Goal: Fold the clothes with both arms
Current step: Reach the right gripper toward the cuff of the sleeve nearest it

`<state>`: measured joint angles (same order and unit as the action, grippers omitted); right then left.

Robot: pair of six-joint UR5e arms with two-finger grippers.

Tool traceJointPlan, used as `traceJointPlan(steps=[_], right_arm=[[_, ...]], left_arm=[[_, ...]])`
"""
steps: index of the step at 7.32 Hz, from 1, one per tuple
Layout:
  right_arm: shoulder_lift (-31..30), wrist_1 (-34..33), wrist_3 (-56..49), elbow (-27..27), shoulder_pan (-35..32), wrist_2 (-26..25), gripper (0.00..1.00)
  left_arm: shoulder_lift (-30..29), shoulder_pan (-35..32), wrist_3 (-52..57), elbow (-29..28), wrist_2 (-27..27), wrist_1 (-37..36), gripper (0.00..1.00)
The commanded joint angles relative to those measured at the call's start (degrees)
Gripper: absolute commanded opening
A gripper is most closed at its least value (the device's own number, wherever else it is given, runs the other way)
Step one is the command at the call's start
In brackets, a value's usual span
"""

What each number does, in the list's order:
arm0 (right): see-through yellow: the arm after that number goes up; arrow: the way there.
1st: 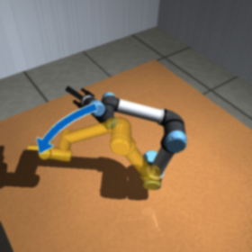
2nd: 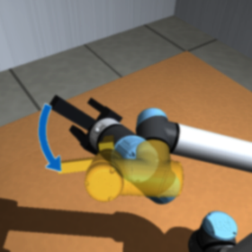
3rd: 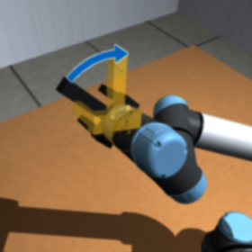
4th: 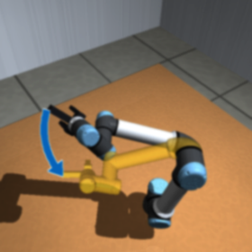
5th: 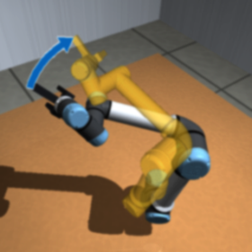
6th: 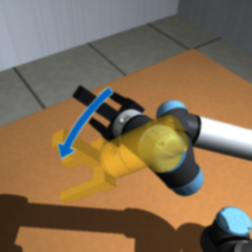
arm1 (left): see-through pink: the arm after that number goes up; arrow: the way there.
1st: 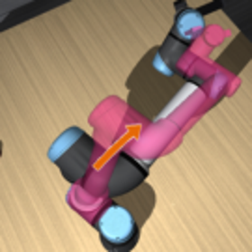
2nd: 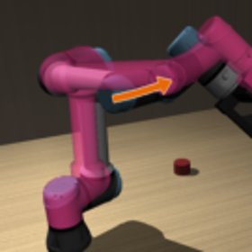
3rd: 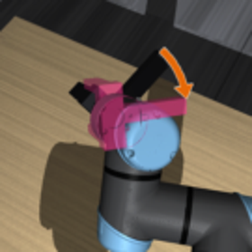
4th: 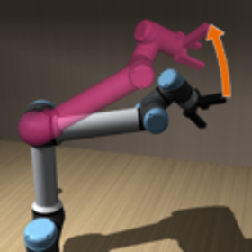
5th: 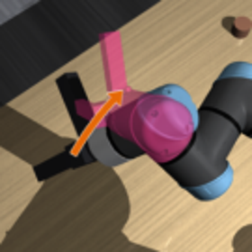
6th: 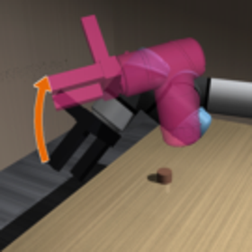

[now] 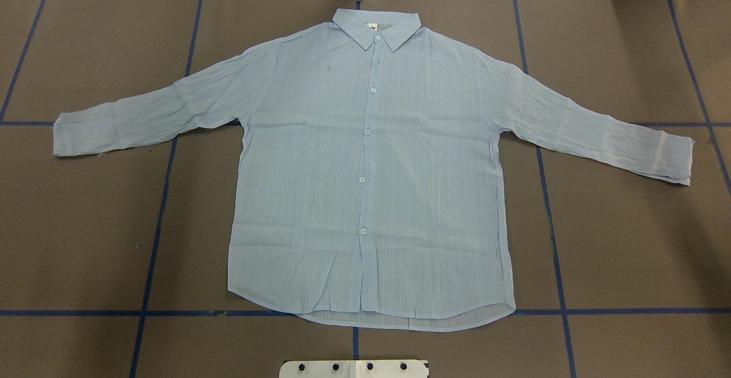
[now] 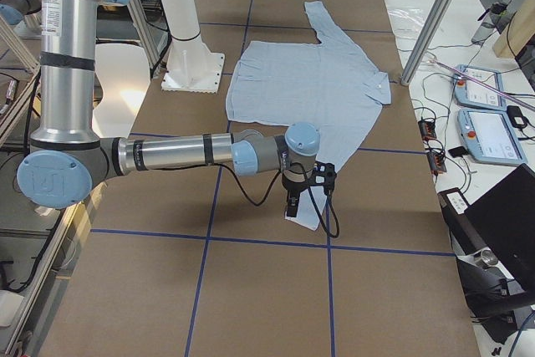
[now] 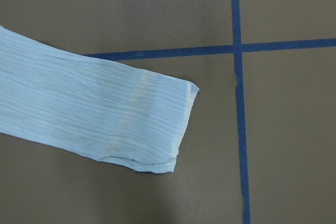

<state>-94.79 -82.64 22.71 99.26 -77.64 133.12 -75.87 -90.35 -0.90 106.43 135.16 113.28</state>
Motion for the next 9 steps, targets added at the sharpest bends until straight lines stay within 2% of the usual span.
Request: traceJointPlan(steps=[1, 2, 3, 4, 9], right_arm=[[1.0, 17.6, 15.2, -9.5, 2.9, -0.2, 1.00], [1.0, 25.5, 25.0, -12.6, 4.5, -0.4, 0.99], [1.0, 28.9, 32.9, -12.9, 6.8, -1.6, 0.98], [1.1, 29.0, 34.8, -13.3, 9.4, -4.9, 0.98], [1.1, 28.9, 36.4, -15.8, 12.0, -4.5, 0.94]], left_arm=[[0.0, 0.0, -0.2, 0.3, 0.1, -0.1, 1.00], [0.1, 0.0, -0.2, 0.5, 0.2, -0.2, 1.00], [0.1, 0.0, -0.2, 0.6, 0.2, -0.2, 1.00], [0.1, 0.0, -0.2, 0.7, 0.1, -0.1, 1.00], [-0.1, 0.0, -0.2, 1.0, 0.0, -0.1, 1.00]])
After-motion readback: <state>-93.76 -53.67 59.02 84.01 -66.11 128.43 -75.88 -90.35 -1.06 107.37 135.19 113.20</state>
